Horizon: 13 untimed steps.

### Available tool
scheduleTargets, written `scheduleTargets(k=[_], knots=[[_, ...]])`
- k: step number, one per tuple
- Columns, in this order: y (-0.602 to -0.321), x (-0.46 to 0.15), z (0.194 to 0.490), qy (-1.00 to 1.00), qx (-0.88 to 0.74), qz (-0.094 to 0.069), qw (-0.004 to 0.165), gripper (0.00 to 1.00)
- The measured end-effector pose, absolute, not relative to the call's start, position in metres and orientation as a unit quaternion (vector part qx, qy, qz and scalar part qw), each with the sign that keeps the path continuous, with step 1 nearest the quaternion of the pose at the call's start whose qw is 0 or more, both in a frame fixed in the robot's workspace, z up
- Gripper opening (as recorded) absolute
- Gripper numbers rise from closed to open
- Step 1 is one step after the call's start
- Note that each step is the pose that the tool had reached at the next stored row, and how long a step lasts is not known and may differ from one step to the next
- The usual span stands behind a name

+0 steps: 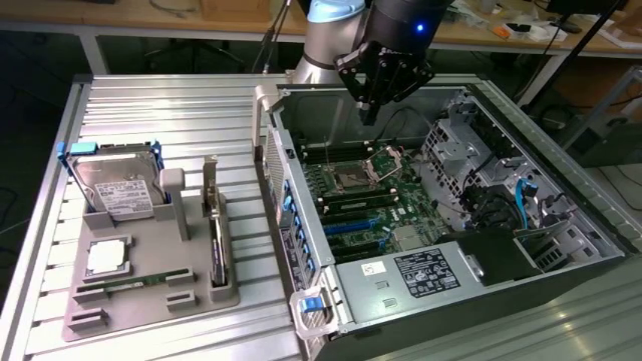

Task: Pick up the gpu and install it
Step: 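Reach for the gpu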

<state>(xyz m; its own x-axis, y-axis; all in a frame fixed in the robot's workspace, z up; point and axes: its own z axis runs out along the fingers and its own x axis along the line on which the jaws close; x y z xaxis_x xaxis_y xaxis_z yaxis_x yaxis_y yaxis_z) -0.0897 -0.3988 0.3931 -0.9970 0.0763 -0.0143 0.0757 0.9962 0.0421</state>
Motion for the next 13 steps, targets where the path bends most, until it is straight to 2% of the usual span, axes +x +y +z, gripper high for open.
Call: scheduleTargets(k=[13], knots=[[-0.3988, -0.0985, 0.3931, 0.999, 0.038, 0.021, 0.008, 0.11]])
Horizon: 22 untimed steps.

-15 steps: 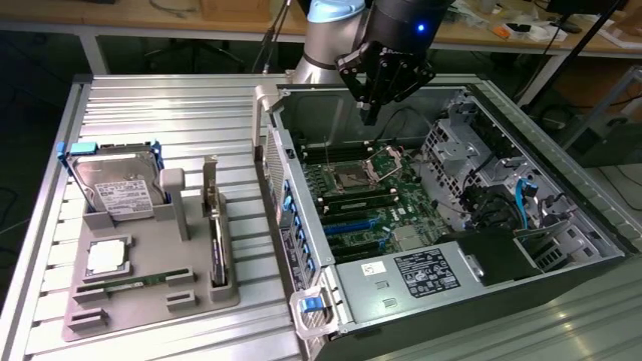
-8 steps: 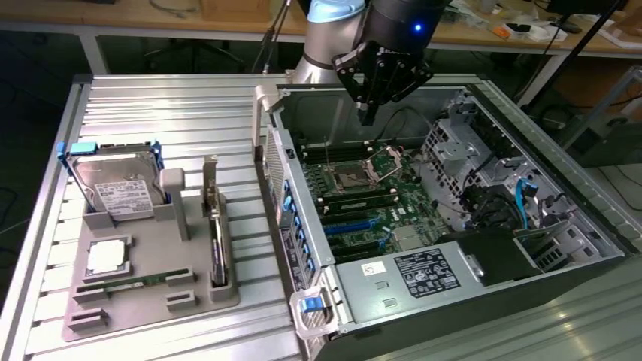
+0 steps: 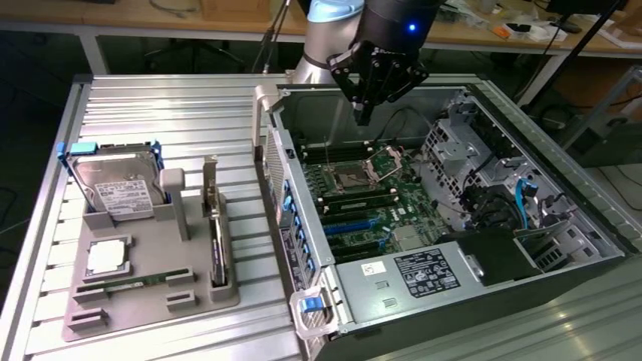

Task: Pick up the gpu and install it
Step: 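Reach for the gpu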

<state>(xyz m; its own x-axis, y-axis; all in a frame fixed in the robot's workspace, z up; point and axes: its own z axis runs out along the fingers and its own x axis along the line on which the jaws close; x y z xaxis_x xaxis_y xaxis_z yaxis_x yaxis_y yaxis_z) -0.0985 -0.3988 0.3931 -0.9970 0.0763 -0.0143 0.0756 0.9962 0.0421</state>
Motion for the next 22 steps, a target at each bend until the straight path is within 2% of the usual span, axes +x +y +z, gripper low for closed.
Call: scheduleTargets(k=[22], knots=[[-0.399, -0.110, 0.393, 0.999, 0.038, 0.021, 0.008, 0.11]])
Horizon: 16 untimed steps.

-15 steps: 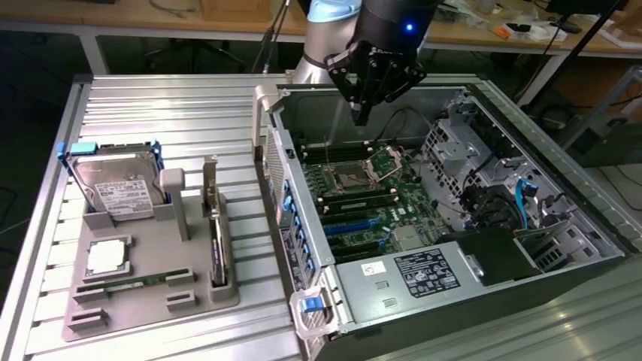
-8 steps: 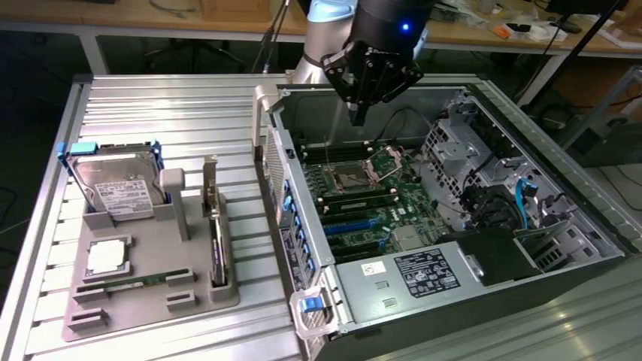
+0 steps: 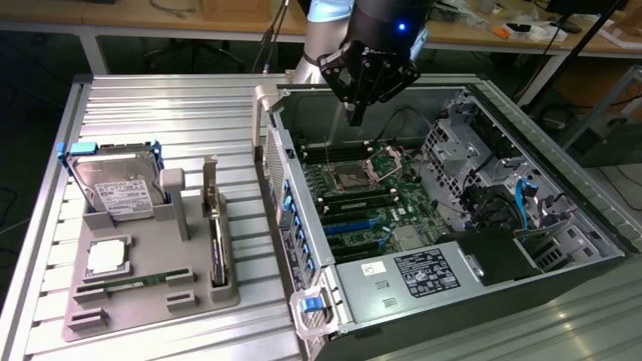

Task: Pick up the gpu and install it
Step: 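Reach for the gpu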

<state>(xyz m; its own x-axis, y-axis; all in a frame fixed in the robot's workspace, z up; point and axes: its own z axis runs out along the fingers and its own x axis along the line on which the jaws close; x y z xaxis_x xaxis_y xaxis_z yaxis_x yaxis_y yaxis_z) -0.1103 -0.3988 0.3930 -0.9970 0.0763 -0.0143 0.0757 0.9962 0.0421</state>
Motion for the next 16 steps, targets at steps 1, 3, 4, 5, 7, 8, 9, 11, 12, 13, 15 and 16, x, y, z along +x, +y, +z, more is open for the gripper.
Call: scheduleTargets(k=[1, 3, 4, 5, 7, 8, 9, 11, 12, 13, 15, 16], knots=[[-0.3988, -0.1109, 0.3930, 0.999, 0.038, 0.021, 0.008, 0.11], [-0.3988, -0.1119, 0.3929, 0.999, 0.038, 0.021, 0.008, 0.11], [-0.3988, -0.1123, 0.3929, 0.999, 0.038, 0.021, 0.008, 0.11], [-0.3988, -0.1130, 0.3930, 0.999, 0.038, 0.021, 0.008, 0.11], [-0.3988, -0.1141, 0.3929, 0.999, 0.038, 0.021, 0.008, 0.11], [-0.3988, -0.1146, 0.3929, 0.999, 0.038, 0.021, 0.008, 0.11], [-0.3988, -0.1152, 0.3930, 0.999, 0.038, 0.021, 0.008, 0.11], [-0.3988, -0.1161, 0.3929, 0.999, 0.038, 0.021, 0.008, 0.11], [-0.3988, -0.1166, 0.3929, 0.999, 0.038, 0.021, 0.008, 0.11], [-0.3988, -0.1173, 0.3929, 0.999, 0.038, 0.021, 0.008, 0.11], [-0.3988, -0.1189, 0.3929, 0.999, 0.038, 0.021, 0.008, 0.11], [-0.3988, -0.1195, 0.3929, 0.999, 0.038, 0.021, 0.008, 0.11]])
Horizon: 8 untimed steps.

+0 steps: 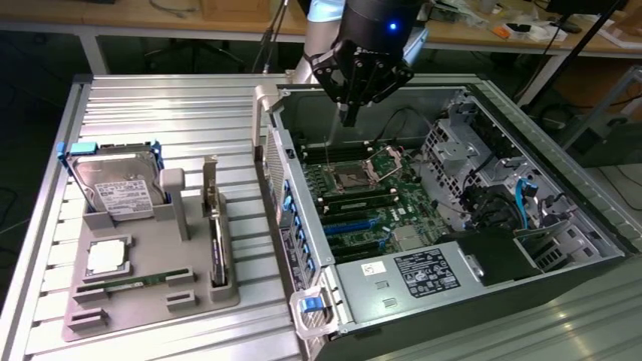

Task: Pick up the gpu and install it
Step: 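Reach for the gpu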

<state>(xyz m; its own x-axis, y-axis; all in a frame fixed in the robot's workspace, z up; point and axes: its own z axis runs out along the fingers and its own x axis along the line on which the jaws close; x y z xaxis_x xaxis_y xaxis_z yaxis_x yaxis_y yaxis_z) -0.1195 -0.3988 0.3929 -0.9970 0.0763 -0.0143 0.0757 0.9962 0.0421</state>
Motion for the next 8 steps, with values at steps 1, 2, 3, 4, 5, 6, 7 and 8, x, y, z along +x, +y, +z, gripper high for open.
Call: scheduleTargets(k=[1, 2, 3, 4, 5, 6, 7, 8], knots=[[-0.3988, -0.1199, 0.3929, 0.999, 0.038, 0.021, 0.008, 0.11], [-0.3988, -0.1204, 0.3929, 0.999, 0.038, 0.021, 0.008, 0.11], [-0.3988, -0.1208, 0.3929, 0.999, 0.038, 0.021, 0.008, 0.11], [-0.3988, -0.1214, 0.3929, 0.999, 0.038, 0.021, 0.008, 0.11], [-0.3988, -0.1218, 0.3929, 0.999, 0.038, 0.021, 0.008, 0.11], [-0.3988, -0.1223, 0.3928, 0.999, 0.038, 0.021, 0.008, 0.11], [-0.3988, -0.1228, 0.3928, 0.999, 0.038, 0.021, 0.008, 0.11], [-0.3988, -0.1234, 0.3928, 0.999, 0.038, 0.021, 0.008, 0.11]])
